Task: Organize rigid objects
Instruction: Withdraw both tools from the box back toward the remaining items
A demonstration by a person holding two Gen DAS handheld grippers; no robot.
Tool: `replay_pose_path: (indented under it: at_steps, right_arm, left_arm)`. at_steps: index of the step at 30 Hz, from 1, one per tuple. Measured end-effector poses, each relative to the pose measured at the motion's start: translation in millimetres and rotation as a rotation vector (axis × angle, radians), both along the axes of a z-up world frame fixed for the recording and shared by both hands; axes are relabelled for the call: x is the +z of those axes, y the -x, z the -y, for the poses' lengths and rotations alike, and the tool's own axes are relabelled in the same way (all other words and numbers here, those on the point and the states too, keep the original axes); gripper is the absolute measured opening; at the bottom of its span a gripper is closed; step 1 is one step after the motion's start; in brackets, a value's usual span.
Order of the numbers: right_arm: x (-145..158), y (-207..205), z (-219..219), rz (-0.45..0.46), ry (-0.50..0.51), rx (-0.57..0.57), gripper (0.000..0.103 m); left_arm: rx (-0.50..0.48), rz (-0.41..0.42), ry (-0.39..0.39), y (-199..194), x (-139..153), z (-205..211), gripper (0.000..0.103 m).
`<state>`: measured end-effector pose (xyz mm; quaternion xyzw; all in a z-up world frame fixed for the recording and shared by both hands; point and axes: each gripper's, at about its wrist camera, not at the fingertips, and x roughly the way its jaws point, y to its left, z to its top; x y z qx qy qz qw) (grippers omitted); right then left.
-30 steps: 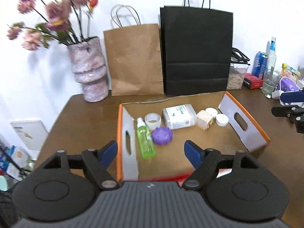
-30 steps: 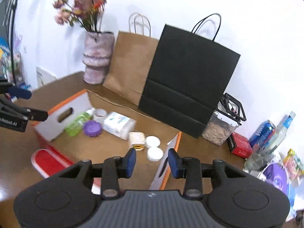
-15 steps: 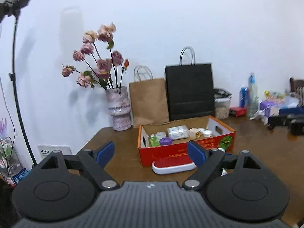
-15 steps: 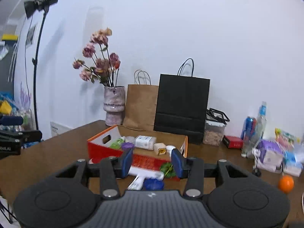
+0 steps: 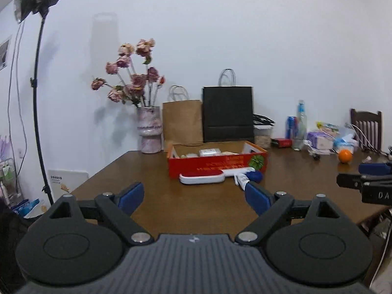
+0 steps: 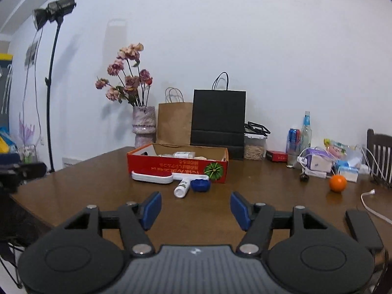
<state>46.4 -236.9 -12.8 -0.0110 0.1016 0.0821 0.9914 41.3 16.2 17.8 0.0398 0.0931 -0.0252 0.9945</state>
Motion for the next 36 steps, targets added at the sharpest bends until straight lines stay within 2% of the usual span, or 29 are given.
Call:
replay_pose_path:
  at_steps: [4,13,19,23,28,34,36]
  right_arm:
    - [-6.9,18.5,1.0,0.003,-0.002,-0.018,0.064]
    - [-19.5,32.3,3.0,-0.065,-0.013,0.001,0.068]
    - [-21.7,29.3,-1.5,-0.072,-0.009,0.004,0.078]
    - [-24.6,21.3,2.5,-0.094,-0.042,-0.005,0.078]
    - [-30.0,8.9,7.7,-0.103,-0.07,-0.015,0.078]
    - [-34.8,-27.1,11.3,-0.15,-0.066,-0.005,0.078]
    - [-34.6,-41.6,13.2,-0.162,-0.059,0.002,0.078]
  left_arm:
    - [0.01,0.001,-0.005,15.8,-9.7,3.0,0.091]
    - [0.003,-0.039,0.013,32.4,-16.7,0.4,0.091]
    - [-0.002,-0.082,-0.003,29.1,-25.8,0.2,0.091]
    - [0.013,-0.129,-0.006,22.4,-28.6,-3.9,0.091]
    - [0.043,-0.148,-0.019,16.4,-33.3,-7.2,0.091]
    - [0.039,-0.196,-0.016,-13.5,-37.1,-5.0,0.092]
    - [0.036,-0.204,-0.031,-27.0,-37.6,-2.7,0.096]
